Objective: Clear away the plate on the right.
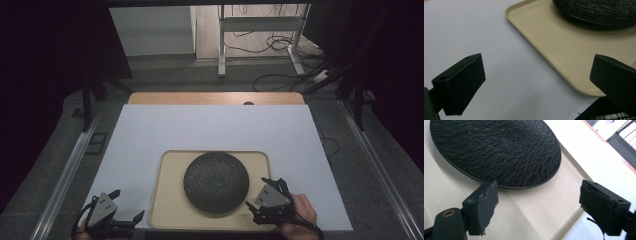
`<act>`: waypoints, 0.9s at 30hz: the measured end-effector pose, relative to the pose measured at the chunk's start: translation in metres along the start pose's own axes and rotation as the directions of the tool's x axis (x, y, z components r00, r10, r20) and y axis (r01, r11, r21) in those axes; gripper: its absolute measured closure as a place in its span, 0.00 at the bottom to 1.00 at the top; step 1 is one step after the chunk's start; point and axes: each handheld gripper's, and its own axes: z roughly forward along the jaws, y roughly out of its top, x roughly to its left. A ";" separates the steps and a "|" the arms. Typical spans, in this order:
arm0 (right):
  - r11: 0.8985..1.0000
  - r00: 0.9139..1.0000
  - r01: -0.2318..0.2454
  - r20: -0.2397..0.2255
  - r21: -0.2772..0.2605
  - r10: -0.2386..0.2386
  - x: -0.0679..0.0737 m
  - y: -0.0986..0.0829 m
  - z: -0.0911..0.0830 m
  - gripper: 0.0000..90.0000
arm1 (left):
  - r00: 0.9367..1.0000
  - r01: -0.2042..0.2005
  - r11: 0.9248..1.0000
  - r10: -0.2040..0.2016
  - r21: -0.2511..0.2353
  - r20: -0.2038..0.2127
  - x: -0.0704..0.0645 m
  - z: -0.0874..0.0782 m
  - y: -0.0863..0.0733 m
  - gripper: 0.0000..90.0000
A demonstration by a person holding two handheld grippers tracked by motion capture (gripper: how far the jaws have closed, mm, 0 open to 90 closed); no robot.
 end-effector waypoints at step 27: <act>0.974 0.975 -0.223 -0.005 -0.052 0.223 -0.030 -0.033 -0.022 0.04 | 1.000 0.002 1.000 -0.002 -0.001 -0.001 0.000 0.000 0.000 0.00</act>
